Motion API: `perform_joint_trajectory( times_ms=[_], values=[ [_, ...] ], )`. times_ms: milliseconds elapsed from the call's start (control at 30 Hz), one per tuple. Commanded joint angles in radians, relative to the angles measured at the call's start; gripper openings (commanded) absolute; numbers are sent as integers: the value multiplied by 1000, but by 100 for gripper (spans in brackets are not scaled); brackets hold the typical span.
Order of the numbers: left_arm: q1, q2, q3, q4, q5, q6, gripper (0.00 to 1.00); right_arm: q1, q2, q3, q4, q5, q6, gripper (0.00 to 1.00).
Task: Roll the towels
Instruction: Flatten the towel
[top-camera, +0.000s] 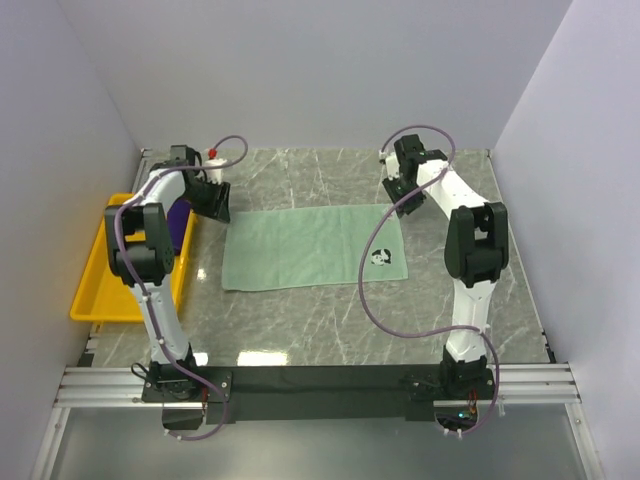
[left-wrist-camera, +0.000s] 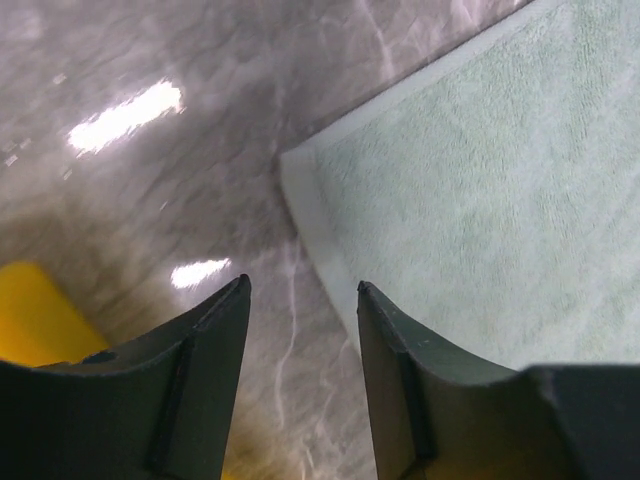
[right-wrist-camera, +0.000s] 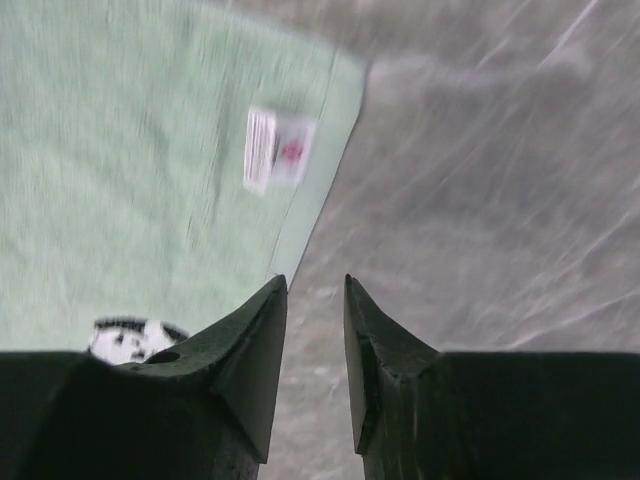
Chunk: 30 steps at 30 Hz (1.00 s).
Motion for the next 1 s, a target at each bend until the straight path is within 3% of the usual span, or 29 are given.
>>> perform_joint_trajectory(
  times_ms=[0,167,333,533,800,967],
  values=[
    [-25,44,47,53,-13,-21,52,-5,-73,-62,3,-26,23,35],
    [-37,101,145,13,-19,-26,42,-5,-14,16,-86,-97,2,24],
    [-47,58,87,34,-1,2,38,1,-78,-110,-113,-203,-44,13],
    [-62,93,91,63,-15,-20,41,30,-87,-243,-106,-230,-58,9],
    [-90,146,137,73,-32,-44,36,7,-98,-355,-86,-104,-55,6],
    [-93,153,148,74,-27,-47,36,-11,-135,-366,-104,-101,-63,6]
  ],
)
